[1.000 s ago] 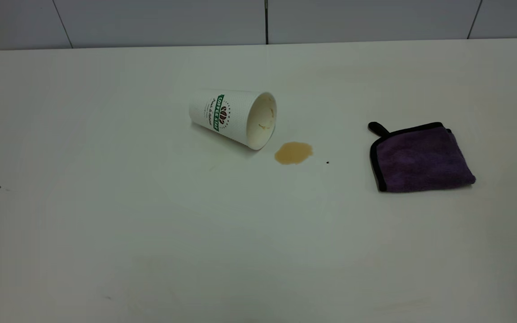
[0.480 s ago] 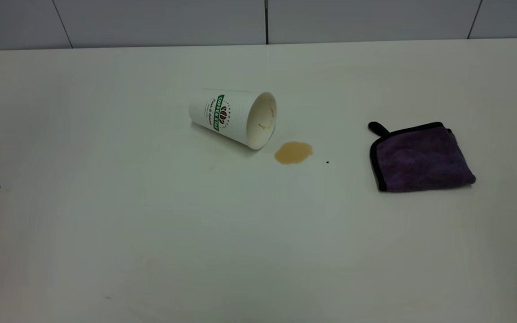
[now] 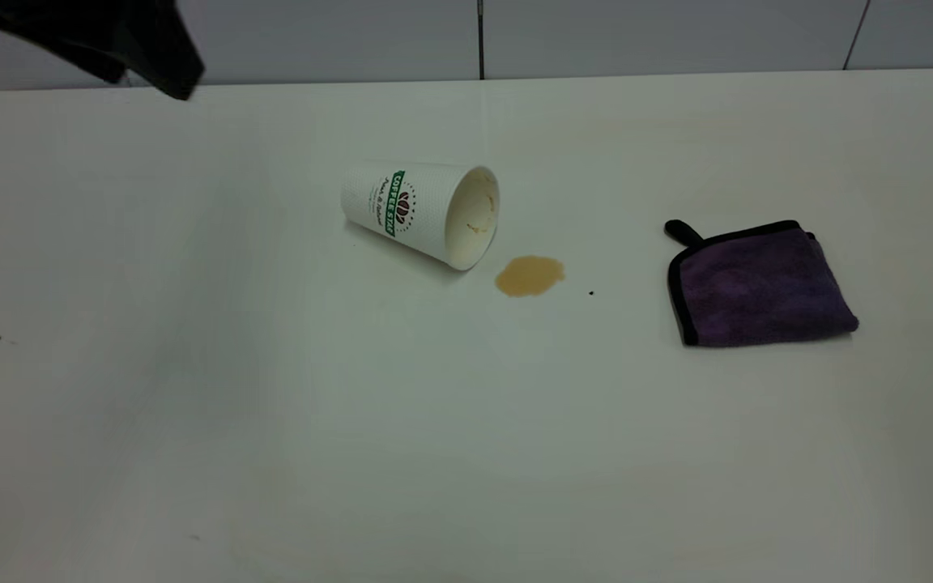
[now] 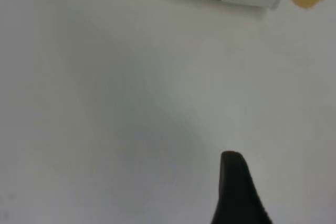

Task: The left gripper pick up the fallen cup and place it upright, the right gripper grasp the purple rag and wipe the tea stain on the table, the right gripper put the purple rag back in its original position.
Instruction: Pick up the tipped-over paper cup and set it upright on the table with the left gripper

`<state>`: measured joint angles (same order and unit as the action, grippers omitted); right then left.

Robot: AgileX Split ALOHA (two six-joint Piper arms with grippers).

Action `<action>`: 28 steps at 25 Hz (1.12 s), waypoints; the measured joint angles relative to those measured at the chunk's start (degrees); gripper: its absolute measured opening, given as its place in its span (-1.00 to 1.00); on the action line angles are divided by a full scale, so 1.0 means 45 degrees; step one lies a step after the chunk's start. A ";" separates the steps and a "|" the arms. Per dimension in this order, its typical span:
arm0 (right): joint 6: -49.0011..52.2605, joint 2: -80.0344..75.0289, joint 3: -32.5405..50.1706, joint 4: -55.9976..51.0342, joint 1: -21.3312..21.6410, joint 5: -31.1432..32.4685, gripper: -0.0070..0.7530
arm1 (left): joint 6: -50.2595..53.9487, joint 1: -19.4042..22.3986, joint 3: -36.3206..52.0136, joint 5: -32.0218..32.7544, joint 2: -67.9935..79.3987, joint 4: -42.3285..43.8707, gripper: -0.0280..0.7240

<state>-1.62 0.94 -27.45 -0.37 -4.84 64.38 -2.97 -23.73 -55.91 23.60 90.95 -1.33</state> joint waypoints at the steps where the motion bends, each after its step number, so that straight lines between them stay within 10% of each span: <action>1: 0.0000 0.0000 0.0000 0.0000 0.0000 0.0000 0.33 | 0.0329 -0.0336 -0.0353 -0.0010 0.0455 0.0368 0.37; 13: 0.0000 0.0000 0.0000 0.0000 0.0000 0.0000 0.33 | 0.4124 -0.3722 -0.6871 0.2540 0.6644 0.5377 0.37; 28: 0.0000 0.0000 0.0000 0.0000 0.0000 0.0000 0.33 | 0.6631 -0.4833 -1.3131 0.5521 1.2337 0.9320 0.37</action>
<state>-1.62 0.94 -27.45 -0.37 -4.84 64.38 26.87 -45.48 -115.00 48.44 146.46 40.61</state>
